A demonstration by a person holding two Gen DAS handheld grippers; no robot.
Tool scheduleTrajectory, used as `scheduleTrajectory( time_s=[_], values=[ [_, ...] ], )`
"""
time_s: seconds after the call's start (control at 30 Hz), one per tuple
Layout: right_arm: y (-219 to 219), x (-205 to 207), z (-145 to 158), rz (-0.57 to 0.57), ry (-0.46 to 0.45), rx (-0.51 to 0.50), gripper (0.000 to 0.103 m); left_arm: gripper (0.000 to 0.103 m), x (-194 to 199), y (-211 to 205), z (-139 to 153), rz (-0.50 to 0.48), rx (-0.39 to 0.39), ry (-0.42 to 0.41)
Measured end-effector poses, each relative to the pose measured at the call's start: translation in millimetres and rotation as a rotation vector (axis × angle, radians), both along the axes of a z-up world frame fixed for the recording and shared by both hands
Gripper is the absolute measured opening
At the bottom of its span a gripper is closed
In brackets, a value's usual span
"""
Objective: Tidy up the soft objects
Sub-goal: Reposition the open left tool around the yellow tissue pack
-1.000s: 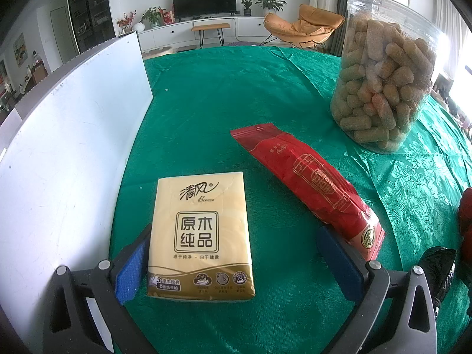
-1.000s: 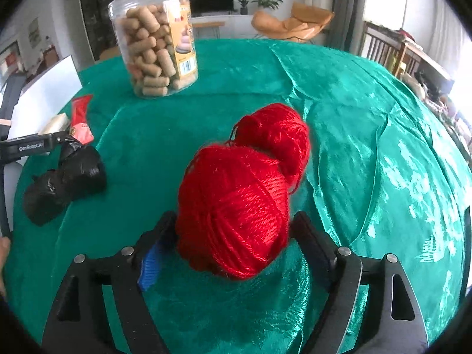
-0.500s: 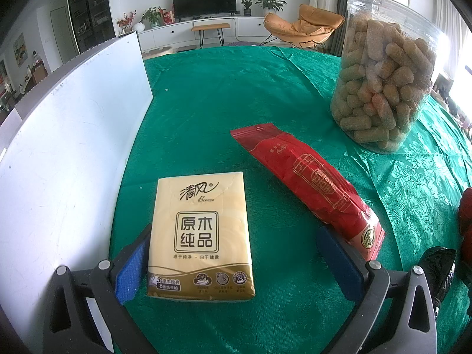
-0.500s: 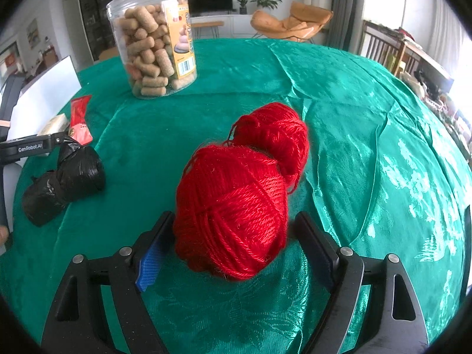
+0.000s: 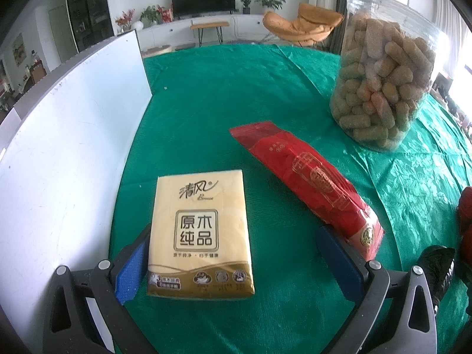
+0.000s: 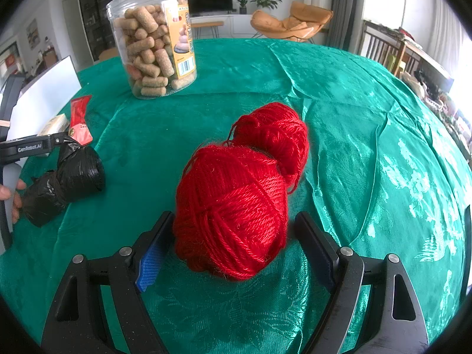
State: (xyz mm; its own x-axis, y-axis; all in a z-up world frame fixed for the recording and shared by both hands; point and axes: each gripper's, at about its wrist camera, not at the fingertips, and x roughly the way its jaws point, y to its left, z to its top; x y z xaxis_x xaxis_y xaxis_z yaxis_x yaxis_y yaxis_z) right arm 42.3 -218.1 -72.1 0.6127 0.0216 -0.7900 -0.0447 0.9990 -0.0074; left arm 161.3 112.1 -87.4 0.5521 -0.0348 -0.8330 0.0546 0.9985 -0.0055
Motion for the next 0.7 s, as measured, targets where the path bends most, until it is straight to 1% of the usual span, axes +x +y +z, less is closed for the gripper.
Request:
scheduleTrajectory(
  time_s=[0.17,0.27,0.33,0.37,0.47,0.5,0.6,0.7],
  values=[
    [0.0,-0.3,0.3,0.0,0.0,0.0,0.084,0.103,11.9,-9.5,1.8,-0.003,0.01,0.132],
    [0.0,-0.3,0.3,0.0,0.0,0.0,0.084,0.103,19.4,-13.1,4.1,-0.031,0.009,0.22],
    [0.0,-0.1,0.1,0.0,0.0,0.0,0.084,0.103,18.5,-15.0,5.3,-0.052,-0.007,0.271],
    [0.1,-0.2,0.2,0.0,0.0,0.0,0.084,0.103,17.8,-14.9,8.1,-0.062,-0.037,0.284],
    [0.0,-0.2,0.2,0.0,0.0,0.0,0.084,0.103,14.8,-11.5,14.8,-0.077,-0.111,0.28],
    [0.0,-0.2,0.2,0.0,0.0,0.0,0.084,0.103,14.4,-11.3,15.1,-0.079,-0.111,0.278],
    [0.1,-0.1,0.0,-0.001,0.0,0.0,0.084,0.102,15.7,-10.5,9.6,-0.071,-0.063,0.26],
    [0.2,-0.1,0.0,-0.001,0.0,0.0,0.084,0.1,19.9,-9.6,10.7,-0.065,-0.058,0.208]
  ],
)
